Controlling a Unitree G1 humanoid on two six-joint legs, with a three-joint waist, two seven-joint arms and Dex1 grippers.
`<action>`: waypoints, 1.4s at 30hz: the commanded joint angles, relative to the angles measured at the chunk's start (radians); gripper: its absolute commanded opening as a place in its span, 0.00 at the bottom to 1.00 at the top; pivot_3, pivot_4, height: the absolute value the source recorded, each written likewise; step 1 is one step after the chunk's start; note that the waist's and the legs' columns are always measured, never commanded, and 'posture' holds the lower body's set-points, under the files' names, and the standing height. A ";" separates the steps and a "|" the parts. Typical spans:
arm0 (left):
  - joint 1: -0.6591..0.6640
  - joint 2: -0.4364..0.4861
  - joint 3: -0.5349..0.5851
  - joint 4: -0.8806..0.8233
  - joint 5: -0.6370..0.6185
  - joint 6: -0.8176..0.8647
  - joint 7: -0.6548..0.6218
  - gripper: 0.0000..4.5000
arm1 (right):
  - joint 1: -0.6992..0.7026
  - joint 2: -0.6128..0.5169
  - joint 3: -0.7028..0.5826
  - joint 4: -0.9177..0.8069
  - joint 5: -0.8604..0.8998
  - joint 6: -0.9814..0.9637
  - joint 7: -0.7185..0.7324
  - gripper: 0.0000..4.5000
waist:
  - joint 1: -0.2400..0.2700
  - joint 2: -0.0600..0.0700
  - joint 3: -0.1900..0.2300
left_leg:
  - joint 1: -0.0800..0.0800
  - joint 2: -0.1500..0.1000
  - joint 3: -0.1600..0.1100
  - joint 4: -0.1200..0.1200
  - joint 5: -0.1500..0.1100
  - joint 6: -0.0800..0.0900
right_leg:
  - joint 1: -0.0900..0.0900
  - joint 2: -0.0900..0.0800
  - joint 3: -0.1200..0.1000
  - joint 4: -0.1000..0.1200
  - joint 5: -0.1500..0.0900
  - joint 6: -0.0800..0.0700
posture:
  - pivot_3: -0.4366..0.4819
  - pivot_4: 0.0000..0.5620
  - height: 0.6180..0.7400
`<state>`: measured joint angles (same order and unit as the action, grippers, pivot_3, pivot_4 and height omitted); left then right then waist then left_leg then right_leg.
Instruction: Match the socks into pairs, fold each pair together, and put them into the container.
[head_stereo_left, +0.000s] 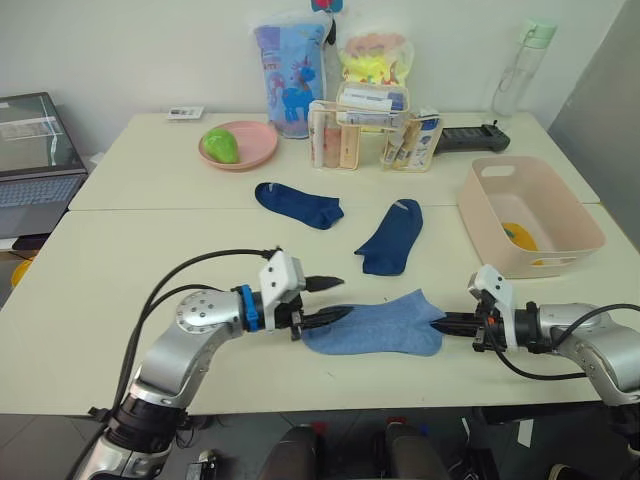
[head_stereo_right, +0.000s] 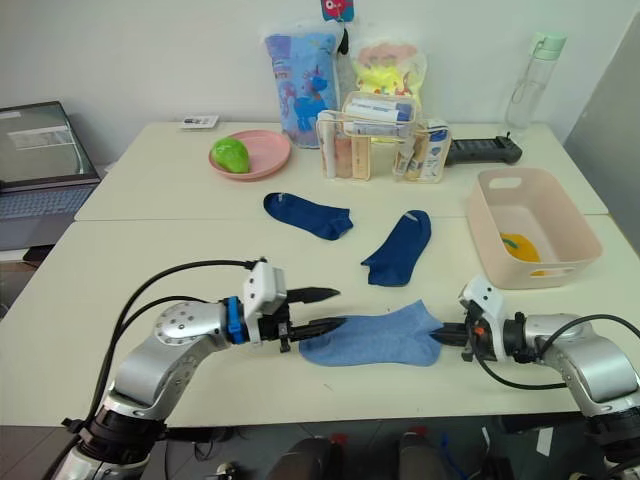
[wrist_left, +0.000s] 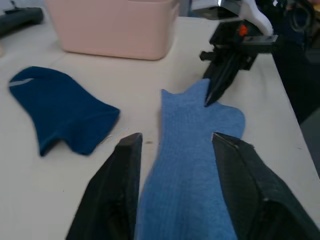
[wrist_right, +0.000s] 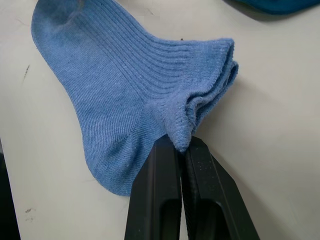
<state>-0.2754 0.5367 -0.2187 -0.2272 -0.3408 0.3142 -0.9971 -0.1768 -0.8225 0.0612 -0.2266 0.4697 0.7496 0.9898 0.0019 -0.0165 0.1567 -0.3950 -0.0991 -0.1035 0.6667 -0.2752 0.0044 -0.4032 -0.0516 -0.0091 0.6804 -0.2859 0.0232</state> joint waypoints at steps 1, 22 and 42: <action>-0.031 -0.021 -0.055 0.067 0.059 -0.056 -0.017 0.23 | -0.021 -0.006 -0.003 -0.010 -0.003 -0.011 0.011 0.00 | 0.000 0.000 0.000 | 0.000 0.000 0.000 0.000 0.000 0.000 | 0.000 0.000 0.000 0.000 0.000 0.000 | 0.48 0.27 1.00; -0.080 -0.093 -0.166 0.288 0.221 -0.084 -0.016 0.00 | -0.202 0.222 -0.184 -0.150 0.462 0.418 -0.147 0.00 | -0.001 0.000 0.000 | 0.000 0.000 -0.001 0.002 0.000 0.000 | 0.000 0.000 0.000 0.001 0.000 0.000 | 0.48 0.27 1.00; 0.013 0.128 0.171 -0.082 -0.068 0.210 -0.033 0.00 | -0.248 0.359 0.161 -0.019 0.241 0.230 -0.146 0.00 | -0.009 0.000 0.000 | -0.002 0.000 -0.002 0.003 0.000 0.000 | -0.002 0.000 -0.001 0.001 0.000 0.000 | 0.48 0.27 1.00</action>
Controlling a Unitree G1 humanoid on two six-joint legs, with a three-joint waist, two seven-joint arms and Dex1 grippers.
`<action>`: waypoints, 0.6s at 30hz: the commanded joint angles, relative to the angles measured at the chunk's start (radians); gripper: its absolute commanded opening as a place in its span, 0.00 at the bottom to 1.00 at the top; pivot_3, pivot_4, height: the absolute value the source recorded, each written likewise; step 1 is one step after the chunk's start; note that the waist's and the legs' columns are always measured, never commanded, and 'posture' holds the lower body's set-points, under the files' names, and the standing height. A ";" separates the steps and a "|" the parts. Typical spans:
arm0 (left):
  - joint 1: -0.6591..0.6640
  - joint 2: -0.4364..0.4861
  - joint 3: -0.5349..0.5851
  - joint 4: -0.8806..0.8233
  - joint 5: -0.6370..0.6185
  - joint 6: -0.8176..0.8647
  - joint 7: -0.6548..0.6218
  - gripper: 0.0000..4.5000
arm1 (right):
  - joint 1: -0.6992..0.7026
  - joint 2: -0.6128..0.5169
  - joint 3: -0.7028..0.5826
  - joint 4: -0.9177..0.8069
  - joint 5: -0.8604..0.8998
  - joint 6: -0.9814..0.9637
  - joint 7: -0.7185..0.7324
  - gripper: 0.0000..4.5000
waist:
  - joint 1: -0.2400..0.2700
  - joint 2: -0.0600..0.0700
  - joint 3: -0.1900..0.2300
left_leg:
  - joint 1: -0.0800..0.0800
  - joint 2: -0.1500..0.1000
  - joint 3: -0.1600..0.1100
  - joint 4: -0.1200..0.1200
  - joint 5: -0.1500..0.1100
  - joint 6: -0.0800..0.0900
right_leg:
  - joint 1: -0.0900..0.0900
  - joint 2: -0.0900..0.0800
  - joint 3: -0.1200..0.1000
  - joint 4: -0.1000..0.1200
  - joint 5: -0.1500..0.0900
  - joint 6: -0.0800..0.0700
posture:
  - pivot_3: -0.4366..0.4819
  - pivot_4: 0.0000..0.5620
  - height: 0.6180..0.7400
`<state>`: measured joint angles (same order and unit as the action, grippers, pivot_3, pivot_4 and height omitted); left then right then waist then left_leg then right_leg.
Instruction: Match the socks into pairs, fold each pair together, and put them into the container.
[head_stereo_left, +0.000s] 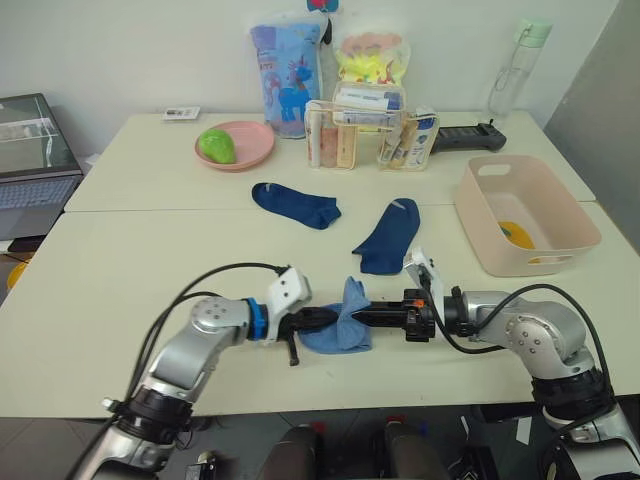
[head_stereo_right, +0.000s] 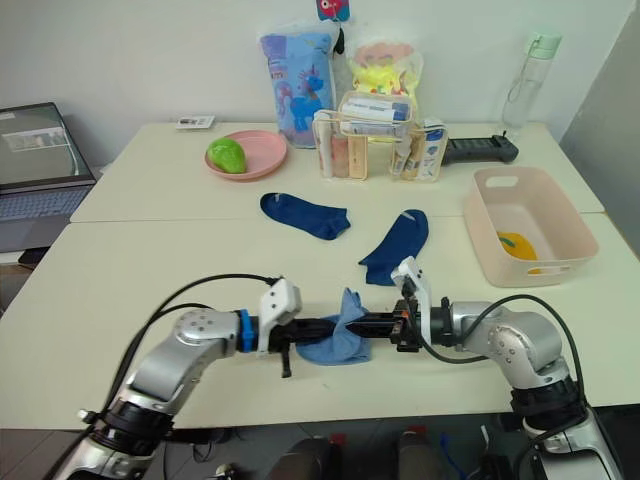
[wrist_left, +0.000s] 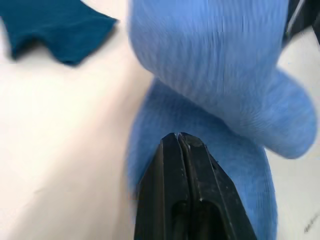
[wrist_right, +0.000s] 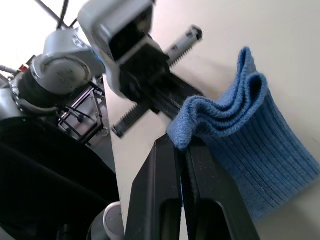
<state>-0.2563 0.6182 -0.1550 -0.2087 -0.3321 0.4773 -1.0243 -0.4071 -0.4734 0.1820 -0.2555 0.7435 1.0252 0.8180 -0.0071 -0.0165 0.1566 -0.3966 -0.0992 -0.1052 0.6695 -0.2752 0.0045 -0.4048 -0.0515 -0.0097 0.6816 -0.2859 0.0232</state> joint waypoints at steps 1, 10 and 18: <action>-0.006 0.066 0.126 -0.111 -0.084 0.049 -0.009 0.00 | -0.021 0.015 0.044 0.021 -0.042 -0.055 0.030 0.00 | 0.000 0.000 0.000 | 0.000 0.000 0.000 0.000 0.000 0.000 | 0.000 0.000 0.000 0.000 0.000 0.000 | 0.48 0.27 1.00; -0.040 0.039 0.137 -0.151 -0.130 0.049 0.030 0.00 | -0.041 0.015 -0.038 0.020 0.047 0.014 0.068 0.57 | 0.006 0.000 0.000 | 0.000 0.000 0.000 0.000 0.000 0.000 | 0.001 0.000 0.000 -0.001 0.000 0.000 | 0.48 0.27 1.00; -0.040 0.049 0.035 -0.132 -0.069 0.032 0.012 0.00 | -0.043 -0.045 -0.164 0.050 0.101 0.120 -0.006 0.64 | 0.005 0.000 0.000 | 0.000 -0.001 0.000 0.000 0.000 0.000 | 0.000 0.000 0.000 -0.001 0.000 0.000 | 0.48 0.27 1.00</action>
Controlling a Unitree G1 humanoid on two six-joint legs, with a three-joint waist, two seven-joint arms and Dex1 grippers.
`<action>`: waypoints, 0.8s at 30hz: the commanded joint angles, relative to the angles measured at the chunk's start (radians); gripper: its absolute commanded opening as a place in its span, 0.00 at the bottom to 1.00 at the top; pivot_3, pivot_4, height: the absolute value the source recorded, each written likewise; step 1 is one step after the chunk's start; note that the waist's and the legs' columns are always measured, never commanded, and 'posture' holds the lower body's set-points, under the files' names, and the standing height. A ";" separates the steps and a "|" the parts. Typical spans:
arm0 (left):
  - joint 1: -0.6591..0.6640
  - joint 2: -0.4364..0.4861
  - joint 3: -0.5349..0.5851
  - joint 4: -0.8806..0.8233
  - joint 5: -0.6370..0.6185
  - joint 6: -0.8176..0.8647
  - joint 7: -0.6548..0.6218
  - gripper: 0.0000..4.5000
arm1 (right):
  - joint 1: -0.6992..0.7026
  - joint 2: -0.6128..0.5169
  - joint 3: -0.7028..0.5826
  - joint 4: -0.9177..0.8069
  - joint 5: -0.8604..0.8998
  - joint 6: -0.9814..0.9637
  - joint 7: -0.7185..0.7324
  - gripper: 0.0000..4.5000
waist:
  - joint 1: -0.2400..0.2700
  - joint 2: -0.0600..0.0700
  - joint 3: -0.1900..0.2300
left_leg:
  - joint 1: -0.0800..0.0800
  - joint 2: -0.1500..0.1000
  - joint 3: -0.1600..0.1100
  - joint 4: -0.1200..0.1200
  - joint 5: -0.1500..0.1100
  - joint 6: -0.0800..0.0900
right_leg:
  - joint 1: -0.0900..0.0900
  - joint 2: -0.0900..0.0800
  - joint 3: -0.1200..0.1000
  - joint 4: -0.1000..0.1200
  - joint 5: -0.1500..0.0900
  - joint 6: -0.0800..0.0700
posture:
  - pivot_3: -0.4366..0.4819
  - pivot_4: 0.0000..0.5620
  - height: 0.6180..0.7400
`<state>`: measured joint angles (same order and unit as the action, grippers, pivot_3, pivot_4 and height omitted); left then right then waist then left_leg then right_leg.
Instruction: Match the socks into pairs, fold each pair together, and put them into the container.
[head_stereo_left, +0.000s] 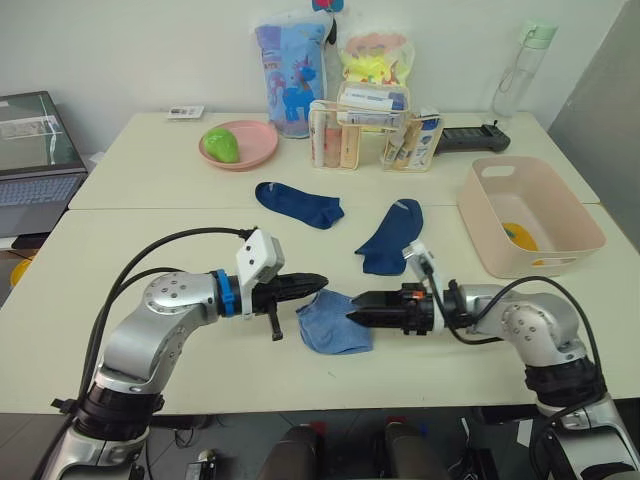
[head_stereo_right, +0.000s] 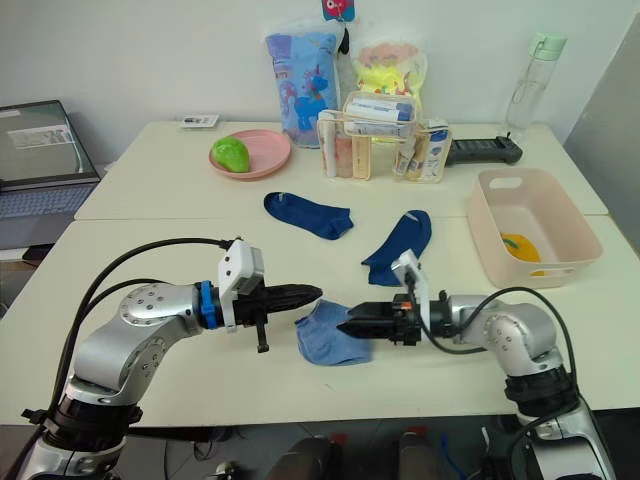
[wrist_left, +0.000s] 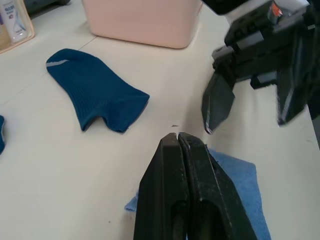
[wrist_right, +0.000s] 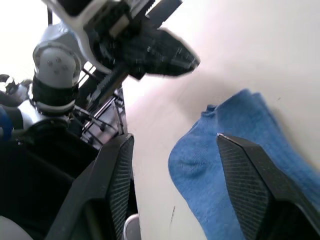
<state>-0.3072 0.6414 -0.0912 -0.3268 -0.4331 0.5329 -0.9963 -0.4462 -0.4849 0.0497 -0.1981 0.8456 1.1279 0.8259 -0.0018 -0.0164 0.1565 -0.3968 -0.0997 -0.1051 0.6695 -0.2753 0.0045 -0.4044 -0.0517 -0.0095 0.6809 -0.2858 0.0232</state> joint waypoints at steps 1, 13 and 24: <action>0.029 0.046 -0.051 -0.002 0.063 -0.045 -0.025 0.00 | 0.001 -0.058 -0.026 -0.002 -0.025 0.018 -0.027 0.64 | 0.000 0.000 0.000 | 0.000 0.000 0.000 0.000 0.000 0.000 | 0.000 0.000 0.000 0.000 0.000 0.000 | 0.48 0.27 1.00; 0.156 0.101 -0.155 0.159 0.270 -0.233 -0.021 0.00 | 0.016 -0.032 0.071 0.027 -0.094 0.047 -0.085 0.64 | 0.000 0.001 -0.001 | 0.001 0.001 0.001 -0.004 0.000 0.000 | 0.000 0.000 0.001 0.000 0.000 0.000 | 0.48 0.27 1.00; 0.164 0.099 -0.132 0.149 0.259 -0.218 -0.013 0.00 | -0.064 0.143 0.113 0.182 -0.113 0.071 -0.093 0.64 | -0.005 0.003 -0.002 | 0.003 0.001 0.001 -0.005 0.000 0.000 | 0.000 0.000 0.001 0.000 0.000 0.000 | 0.48 0.27 1.00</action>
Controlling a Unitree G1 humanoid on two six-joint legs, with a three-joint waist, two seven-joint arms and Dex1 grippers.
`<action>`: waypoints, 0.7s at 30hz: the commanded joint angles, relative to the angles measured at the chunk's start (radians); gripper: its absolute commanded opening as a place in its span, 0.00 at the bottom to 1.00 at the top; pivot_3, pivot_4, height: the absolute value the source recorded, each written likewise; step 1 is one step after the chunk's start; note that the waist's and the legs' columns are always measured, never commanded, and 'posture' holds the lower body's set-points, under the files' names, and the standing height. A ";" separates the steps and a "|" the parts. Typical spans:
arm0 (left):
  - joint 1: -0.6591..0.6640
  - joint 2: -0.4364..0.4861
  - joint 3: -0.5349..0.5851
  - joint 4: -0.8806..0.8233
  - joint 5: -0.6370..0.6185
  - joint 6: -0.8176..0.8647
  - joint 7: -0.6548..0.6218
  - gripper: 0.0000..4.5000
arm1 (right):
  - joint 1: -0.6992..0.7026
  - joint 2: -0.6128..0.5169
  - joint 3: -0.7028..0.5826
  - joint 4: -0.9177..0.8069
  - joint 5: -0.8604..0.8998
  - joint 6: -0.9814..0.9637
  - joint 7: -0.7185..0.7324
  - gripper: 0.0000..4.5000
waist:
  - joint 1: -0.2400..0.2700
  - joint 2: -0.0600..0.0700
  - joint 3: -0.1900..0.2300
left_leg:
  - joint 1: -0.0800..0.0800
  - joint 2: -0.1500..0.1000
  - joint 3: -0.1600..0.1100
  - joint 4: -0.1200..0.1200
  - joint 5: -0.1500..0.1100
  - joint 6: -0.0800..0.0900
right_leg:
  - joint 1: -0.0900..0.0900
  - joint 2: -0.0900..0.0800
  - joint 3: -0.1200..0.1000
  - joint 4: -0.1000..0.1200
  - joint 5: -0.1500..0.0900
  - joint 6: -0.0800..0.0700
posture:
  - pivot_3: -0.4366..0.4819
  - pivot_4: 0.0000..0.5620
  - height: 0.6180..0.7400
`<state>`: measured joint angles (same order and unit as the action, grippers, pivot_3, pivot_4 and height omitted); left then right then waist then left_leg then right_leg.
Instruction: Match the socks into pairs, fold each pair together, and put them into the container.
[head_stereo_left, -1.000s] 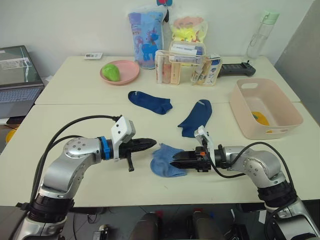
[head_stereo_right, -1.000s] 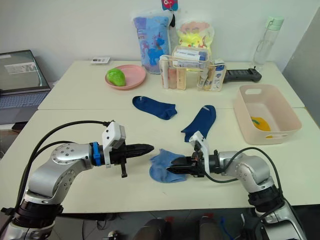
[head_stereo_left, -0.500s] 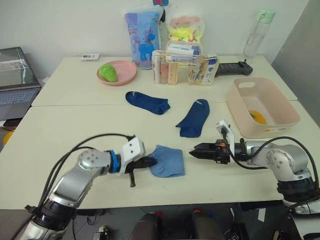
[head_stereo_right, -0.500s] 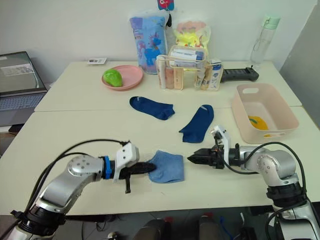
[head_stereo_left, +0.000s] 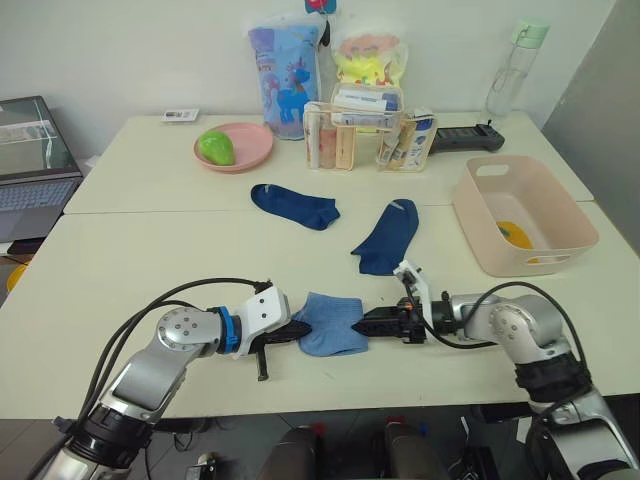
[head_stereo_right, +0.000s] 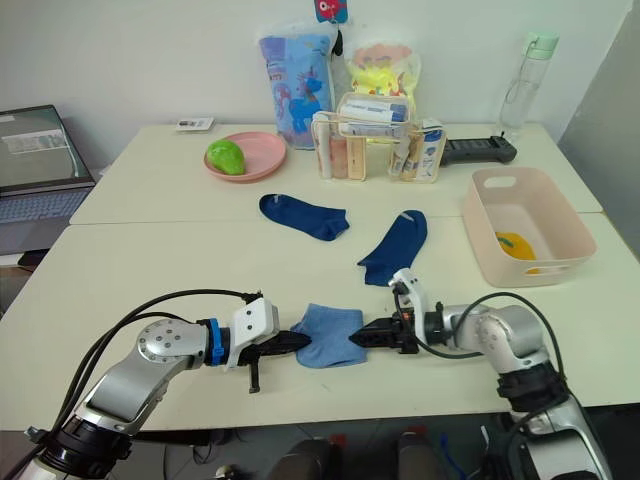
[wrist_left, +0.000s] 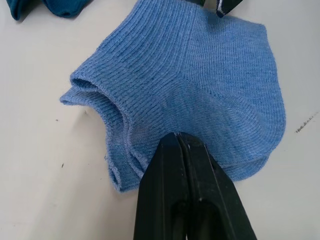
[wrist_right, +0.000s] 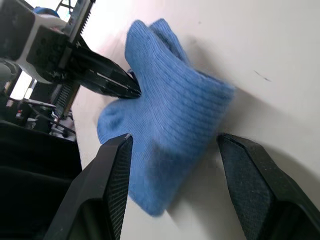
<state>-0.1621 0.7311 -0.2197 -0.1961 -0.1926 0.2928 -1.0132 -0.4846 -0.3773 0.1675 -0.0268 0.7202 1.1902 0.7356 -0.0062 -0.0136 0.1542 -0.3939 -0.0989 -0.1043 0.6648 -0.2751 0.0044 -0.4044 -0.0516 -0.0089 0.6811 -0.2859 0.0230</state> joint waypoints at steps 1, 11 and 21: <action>0.019 0.009 -0.003 0.018 0.017 0.024 0.004 0.00 | -0.033 0.051 -0.006 0.023 0.008 0.006 -0.005 0.64 | 0.000 0.000 0.000 | 0.000 0.000 0.000 0.000 0.000 0.000 | 0.000 0.000 0.000 0.000 0.000 0.000 | 0.48 0.27 1.00; 0.007 0.005 0.014 0.011 -0.002 0.040 0.006 0.00 | -0.059 0.107 0.017 0.076 -0.031 -0.028 0.017 0.50 | -0.003 0.000 0.000 | 0.000 0.000 0.000 0.000 0.000 0.000 | 0.000 0.000 0.000 0.000 0.000 0.000 | 0.48 0.27 1.00; -0.063 -0.016 0.190 -0.106 -0.312 0.239 -0.047 0.08 | -0.059 0.059 -0.076 0.008 0.003 -0.007 0.011 0.00 | -0.006 0.000 0.000 | -0.001 0.000 -0.001 0.001 0.000 0.000 | -0.001 0.000 0.000 0.000 0.000 0.000 | 0.48 0.27 1.00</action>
<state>-0.1825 0.7030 -0.1101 -0.2346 -0.4141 0.4900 -1.0453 -0.5337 -0.2944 0.1559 0.0386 0.6926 1.1783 0.7457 -0.0118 -0.0133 0.1545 -0.3963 -0.0993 -0.1054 0.6663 -0.2751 0.0043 -0.4057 -0.0516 -0.0099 0.6814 -0.2859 0.0230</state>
